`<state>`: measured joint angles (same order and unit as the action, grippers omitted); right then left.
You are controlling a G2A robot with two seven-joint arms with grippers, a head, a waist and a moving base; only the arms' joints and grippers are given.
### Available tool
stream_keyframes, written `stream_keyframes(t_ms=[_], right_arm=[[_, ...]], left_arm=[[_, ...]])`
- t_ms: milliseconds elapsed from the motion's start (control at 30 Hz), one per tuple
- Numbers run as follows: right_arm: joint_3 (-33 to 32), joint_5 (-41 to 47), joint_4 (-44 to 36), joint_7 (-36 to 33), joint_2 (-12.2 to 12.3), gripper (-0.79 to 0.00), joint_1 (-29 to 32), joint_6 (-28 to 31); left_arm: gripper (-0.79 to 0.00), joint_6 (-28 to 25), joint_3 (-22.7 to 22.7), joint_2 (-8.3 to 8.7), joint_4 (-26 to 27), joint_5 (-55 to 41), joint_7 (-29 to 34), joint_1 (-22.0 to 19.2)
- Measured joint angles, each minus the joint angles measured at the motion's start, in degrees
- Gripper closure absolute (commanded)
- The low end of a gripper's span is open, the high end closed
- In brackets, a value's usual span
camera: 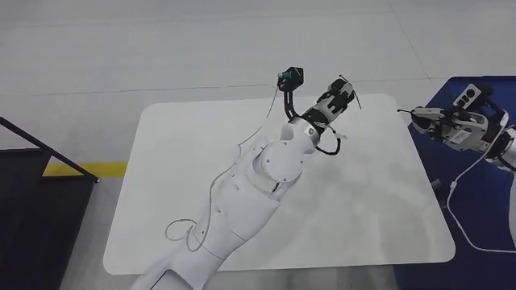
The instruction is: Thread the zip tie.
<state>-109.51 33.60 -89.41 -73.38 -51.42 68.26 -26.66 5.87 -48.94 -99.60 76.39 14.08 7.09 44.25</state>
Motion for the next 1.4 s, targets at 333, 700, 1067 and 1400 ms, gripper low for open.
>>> stream_keyframes(t_ms=[333, 700, 1067, 1400], right_arm=[[0.3, -2.6, -5.3, 6.8, -0.1, 0.000, 6.0, 11.6], [0.9, -3.1, -7.7, 10.2, -0.2, 0.000, 7.7, 14.5], [2.5, -3.2, -10.5, 12.1, -0.2, 0.000, 11.1, 17.0], [2.2, -2.4, -10.6, 12.9, -0.1, 0.000, 11.6, 17.3]], left_arm=[[0.000, 8.3, 3.5, -1.08, 4.5, 8.3, -9.7, 3.5], [0.000, 4.8, 4.6, -0.93, 6.5, 11.4, -10.2, 5.9], [0.000, 2.1, 7.2, -1.58, 6.8, 18.2, -13.9, 8.4], [0.000, 3.0, 7.1, -2.23, 6.2, 20.3, -12.3, 9.1]])
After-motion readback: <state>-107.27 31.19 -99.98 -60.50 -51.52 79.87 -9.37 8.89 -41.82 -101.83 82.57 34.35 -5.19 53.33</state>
